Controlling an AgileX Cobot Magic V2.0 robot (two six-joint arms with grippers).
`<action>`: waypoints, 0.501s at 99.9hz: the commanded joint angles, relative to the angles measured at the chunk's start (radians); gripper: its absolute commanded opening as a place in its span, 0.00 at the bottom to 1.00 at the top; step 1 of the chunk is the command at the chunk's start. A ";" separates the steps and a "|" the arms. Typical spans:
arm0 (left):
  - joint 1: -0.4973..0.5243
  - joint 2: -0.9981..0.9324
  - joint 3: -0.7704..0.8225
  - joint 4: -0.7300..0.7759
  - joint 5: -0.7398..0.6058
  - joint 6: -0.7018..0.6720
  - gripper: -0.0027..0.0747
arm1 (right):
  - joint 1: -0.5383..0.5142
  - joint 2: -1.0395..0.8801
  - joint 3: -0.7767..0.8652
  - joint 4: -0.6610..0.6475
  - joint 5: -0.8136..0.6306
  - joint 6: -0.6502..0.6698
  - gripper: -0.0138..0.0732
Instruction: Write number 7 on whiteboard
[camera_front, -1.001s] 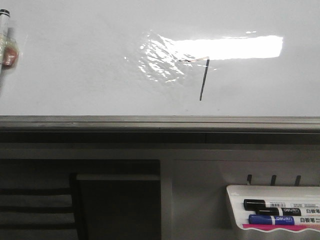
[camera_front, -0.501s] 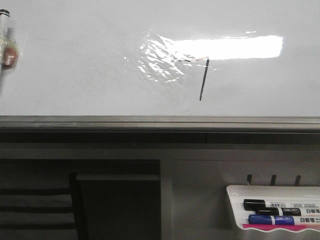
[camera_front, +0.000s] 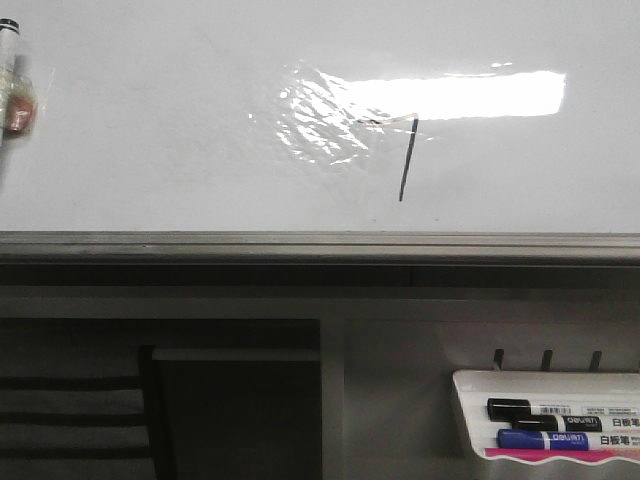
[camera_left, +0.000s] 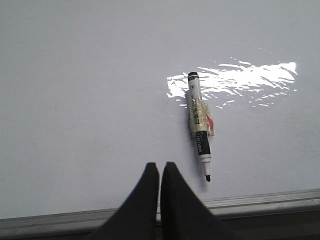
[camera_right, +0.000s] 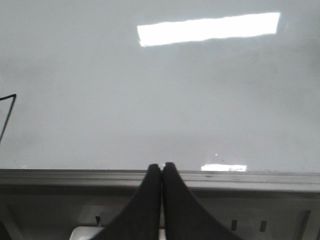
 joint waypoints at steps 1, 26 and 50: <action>0.002 -0.030 0.034 0.000 -0.078 0.000 0.01 | -0.015 -0.029 0.031 -0.005 -0.113 -0.005 0.08; 0.002 -0.030 0.034 0.000 -0.078 0.000 0.01 | -0.015 -0.084 0.116 -0.005 -0.002 -0.005 0.08; 0.002 -0.030 0.034 0.000 -0.078 0.000 0.01 | -0.015 -0.084 0.116 -0.005 0.078 -0.005 0.08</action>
